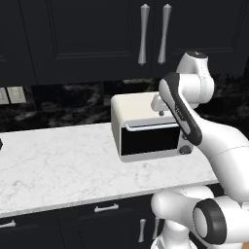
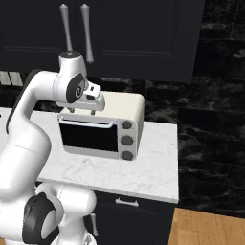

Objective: Navigate to the electric kettle.

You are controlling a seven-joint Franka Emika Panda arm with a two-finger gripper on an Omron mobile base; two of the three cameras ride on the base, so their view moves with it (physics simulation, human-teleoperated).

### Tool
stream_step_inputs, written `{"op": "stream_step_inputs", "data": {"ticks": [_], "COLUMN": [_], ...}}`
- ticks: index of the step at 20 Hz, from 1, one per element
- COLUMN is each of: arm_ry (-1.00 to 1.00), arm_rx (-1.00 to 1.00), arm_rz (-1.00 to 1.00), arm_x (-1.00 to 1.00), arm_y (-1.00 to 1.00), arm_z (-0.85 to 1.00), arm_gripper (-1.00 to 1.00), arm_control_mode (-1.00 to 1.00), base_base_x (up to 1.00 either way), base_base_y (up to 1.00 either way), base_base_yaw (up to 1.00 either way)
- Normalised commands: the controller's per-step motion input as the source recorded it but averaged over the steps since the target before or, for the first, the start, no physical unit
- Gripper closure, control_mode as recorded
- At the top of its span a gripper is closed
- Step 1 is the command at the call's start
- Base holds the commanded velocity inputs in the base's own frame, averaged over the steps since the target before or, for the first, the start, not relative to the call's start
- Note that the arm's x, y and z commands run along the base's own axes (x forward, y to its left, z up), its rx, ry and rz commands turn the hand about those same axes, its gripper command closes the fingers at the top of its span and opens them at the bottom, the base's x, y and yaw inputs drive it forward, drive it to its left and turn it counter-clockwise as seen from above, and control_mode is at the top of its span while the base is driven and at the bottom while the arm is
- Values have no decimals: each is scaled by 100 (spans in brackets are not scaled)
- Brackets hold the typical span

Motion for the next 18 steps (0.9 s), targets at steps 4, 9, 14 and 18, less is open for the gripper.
{"op": "stream_step_inputs", "data": {"ticks": [4, 9, 14, 18], "arm_ry": [0, 0, 0, 0], "arm_rx": [0, 0, 0, 0], "arm_rz": [0, 0, 0, 0], "arm_x": [0, 0, 0, 0], "arm_y": [0, 0, 0, 0], "arm_z": [0, 0, 0, 0], "arm_gripper": [-100, -100, -100, -100], "arm_control_mode": [100, 100, 100, 100], "base_base_x": [-77, -87, -65, -21], "base_base_y": [0, 0, 2, 41], "base_base_yaw": [3, 1, 0, 3]}}
